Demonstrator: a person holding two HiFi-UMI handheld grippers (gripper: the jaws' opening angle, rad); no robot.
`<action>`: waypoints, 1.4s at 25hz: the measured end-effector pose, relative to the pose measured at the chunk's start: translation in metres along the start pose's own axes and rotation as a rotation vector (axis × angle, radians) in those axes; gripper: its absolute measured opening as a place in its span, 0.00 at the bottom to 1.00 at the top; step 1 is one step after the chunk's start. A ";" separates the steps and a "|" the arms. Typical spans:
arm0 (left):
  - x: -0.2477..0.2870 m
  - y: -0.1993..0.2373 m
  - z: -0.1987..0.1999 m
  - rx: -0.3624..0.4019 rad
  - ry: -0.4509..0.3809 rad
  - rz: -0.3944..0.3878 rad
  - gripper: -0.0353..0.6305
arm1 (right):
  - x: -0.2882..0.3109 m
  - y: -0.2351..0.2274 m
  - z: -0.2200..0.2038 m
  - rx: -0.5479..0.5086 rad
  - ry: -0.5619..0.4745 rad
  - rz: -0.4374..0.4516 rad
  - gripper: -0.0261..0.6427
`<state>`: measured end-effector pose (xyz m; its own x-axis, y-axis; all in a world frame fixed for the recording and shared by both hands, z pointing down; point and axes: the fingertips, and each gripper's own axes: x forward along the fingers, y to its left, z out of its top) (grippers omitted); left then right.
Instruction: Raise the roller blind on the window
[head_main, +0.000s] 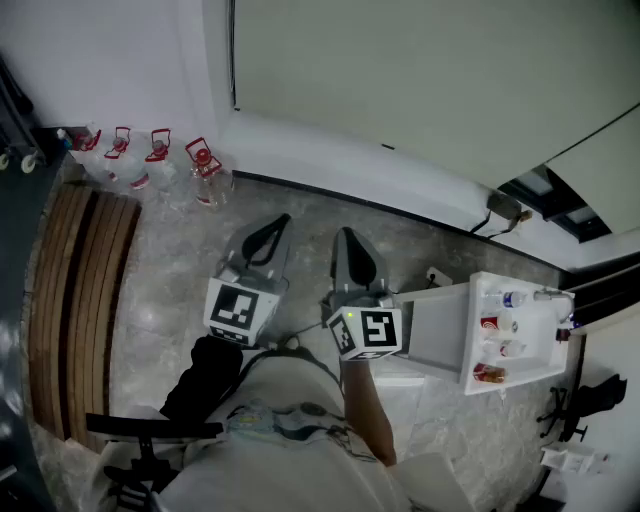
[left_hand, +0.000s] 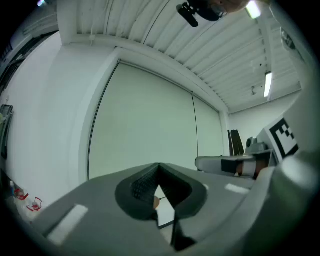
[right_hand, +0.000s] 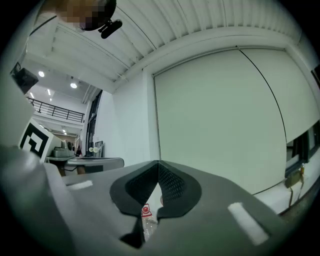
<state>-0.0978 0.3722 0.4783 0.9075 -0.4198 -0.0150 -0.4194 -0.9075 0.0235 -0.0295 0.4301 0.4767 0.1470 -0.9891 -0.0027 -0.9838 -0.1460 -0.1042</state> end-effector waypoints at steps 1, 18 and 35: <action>-0.001 0.001 0.000 -0.002 0.001 -0.002 0.05 | 0.000 0.001 -0.001 0.000 0.002 -0.002 0.04; -0.031 0.065 -0.026 -0.051 0.054 0.005 0.05 | 0.032 0.049 -0.024 0.007 0.037 -0.012 0.04; 0.061 0.189 -0.057 -0.041 0.100 0.184 0.05 | 0.193 0.021 -0.056 0.091 0.058 0.199 0.07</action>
<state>-0.1201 0.1754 0.5390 0.8144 -0.5729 0.0926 -0.5788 -0.8134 0.0574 -0.0273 0.2349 0.5294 -0.0580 -0.9980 0.0245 -0.9791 0.0521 -0.1966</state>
